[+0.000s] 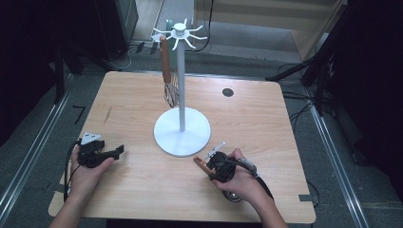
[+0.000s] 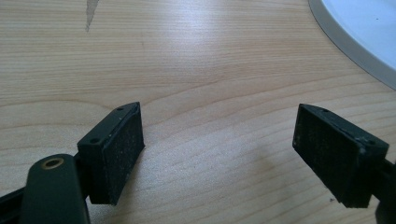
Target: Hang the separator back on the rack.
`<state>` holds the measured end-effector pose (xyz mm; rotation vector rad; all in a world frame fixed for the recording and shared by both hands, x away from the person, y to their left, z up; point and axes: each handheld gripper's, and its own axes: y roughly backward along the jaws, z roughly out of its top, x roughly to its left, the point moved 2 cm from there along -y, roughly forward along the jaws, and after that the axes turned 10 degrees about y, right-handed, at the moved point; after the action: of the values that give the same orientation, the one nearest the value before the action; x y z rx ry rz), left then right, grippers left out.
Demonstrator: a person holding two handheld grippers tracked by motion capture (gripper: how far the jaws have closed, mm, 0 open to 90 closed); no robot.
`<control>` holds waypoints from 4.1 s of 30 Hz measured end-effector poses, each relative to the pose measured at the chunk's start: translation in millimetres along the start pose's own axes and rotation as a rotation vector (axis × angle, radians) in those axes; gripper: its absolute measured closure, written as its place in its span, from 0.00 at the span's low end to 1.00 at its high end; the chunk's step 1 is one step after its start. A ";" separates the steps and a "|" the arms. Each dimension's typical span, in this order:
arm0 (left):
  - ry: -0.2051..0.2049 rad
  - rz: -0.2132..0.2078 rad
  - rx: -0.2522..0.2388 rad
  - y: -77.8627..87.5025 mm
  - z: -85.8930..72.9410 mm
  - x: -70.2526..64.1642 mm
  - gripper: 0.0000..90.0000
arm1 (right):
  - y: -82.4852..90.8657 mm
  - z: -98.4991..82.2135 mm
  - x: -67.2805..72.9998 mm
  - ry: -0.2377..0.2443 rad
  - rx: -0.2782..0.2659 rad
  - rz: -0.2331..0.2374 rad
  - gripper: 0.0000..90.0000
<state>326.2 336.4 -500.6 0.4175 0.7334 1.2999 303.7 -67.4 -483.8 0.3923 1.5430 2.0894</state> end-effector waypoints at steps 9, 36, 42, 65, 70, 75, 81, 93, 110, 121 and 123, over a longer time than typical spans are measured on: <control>-0.006 0.001 0.001 -0.1 -0.2 -0.5 0.19 | 0.1 2.8 -0.3 -0.022 0.030 0.021 0.77; -0.003 -0.005 0.001 -0.1 0.1 0.1 0.19 | 22.6 -14.1 -10.6 -0.084 -0.388 -0.028 0.78; -0.001 -0.005 0.002 0.1 0.1 0.1 0.19 | 34.3 -14.4 -11.3 -0.126 -0.586 -0.099 0.78; -0.005 -0.004 -0.017 1.3 0.6 0.2 0.13 | 118.5 27.7 -16.8 -0.176 -1.029 -0.205 0.78; -0.021 -0.014 -0.044 3.3 0.7 -1.4 0.05 | 145.7 45.4 -20.9 -0.173 -1.115 -0.245 0.78; -0.028 -0.025 -0.056 4.6 0.3 -1.7 0.05 | 169.6 60.0 -24.7 -0.181 -1.185 -0.258 0.78; -0.033 -0.029 -0.055 4.8 -0.3 -1.3 0.05 | 187.9 75.4 -27.5 -0.175 -1.233 -0.264 0.78; -0.038 -0.022 -0.042 3.9 -0.9 -1.9 0.05 | 196.6 93.8 -26.9 -0.165 -1.252 -0.263 0.78; -0.040 -0.020 -0.040 3.5 -1.1 -2.4 0.05 | 186.2 105.0 -31.9 -0.150 -1.215 -0.237 0.64; -0.045 -0.021 -0.043 3.4 -1.2 -3.0 0.05 | 154.6 68.9 -38.2 -0.161 -1.162 -0.273 0.43; -0.047 -0.021 -0.044 3.5 -1.2 -3.1 0.05 | 146.2 57.9 -41.3 -0.179 -1.147 -0.289 0.40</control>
<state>322.5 334.1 -498.4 0.4030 0.6671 1.2802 334.3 -76.9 -324.5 -0.0760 0.1299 2.2238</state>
